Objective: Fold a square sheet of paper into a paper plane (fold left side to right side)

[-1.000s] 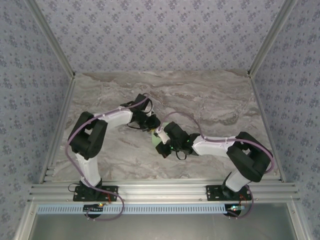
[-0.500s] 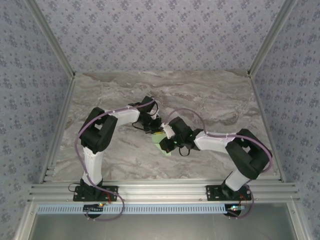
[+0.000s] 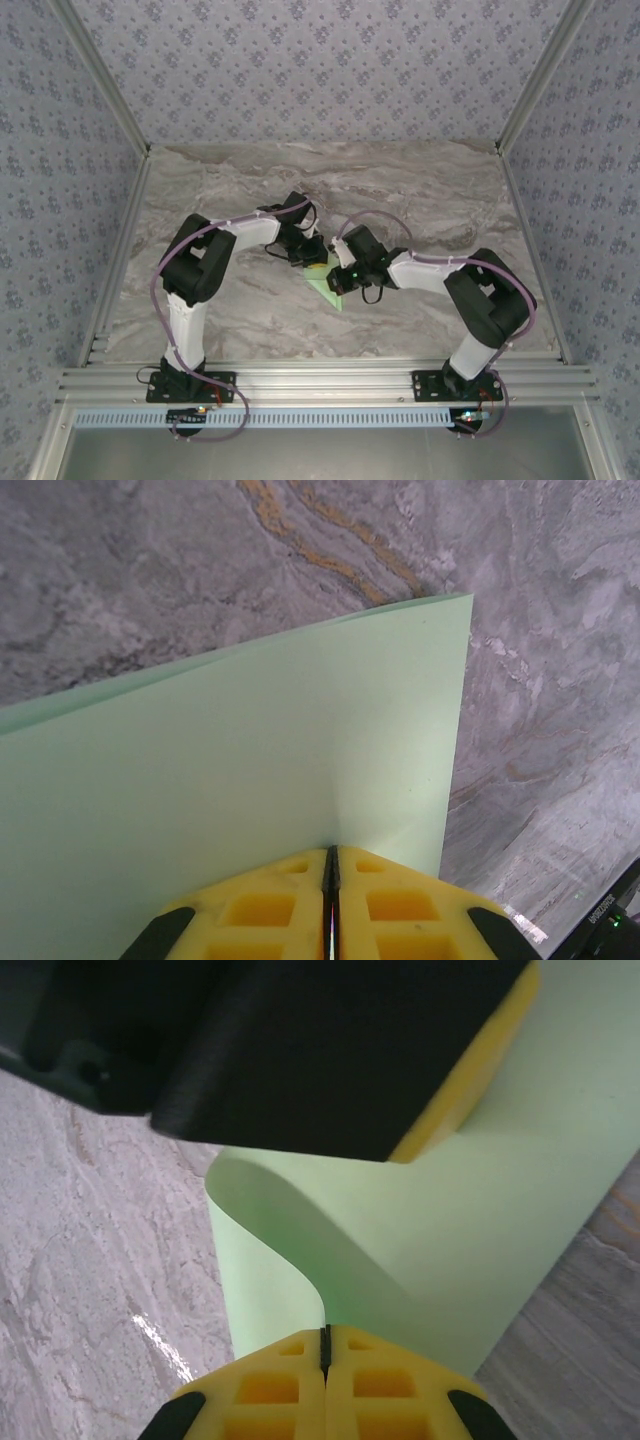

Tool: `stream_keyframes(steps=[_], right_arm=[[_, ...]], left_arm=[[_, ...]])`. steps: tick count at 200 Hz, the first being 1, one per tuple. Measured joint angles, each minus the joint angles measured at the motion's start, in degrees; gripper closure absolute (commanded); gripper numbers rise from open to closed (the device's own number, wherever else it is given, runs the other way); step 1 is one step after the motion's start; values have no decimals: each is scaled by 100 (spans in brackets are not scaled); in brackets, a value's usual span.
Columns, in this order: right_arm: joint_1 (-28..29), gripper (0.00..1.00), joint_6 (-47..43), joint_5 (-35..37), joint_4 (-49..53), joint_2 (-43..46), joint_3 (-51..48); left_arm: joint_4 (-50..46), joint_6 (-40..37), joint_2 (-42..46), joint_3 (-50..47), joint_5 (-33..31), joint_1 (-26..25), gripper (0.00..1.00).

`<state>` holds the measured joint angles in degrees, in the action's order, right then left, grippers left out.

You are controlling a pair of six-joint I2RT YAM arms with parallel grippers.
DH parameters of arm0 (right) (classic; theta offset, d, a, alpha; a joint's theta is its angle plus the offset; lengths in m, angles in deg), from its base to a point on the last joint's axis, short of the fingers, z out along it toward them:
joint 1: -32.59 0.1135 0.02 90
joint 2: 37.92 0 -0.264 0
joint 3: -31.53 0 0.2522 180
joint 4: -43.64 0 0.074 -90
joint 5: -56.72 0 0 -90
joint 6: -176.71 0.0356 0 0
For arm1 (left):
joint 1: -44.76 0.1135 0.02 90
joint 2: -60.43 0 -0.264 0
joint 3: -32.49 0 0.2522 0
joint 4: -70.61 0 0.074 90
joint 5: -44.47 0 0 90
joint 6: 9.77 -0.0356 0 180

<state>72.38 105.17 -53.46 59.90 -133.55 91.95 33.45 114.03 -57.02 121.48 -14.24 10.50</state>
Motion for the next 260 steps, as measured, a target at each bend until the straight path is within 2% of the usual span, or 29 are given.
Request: stream_keyframes(steps=[260], right_arm=[[-216,100,17,133,247,-190,162]], left_arm=[[-2,-15,0,0,-2,-4,91]])
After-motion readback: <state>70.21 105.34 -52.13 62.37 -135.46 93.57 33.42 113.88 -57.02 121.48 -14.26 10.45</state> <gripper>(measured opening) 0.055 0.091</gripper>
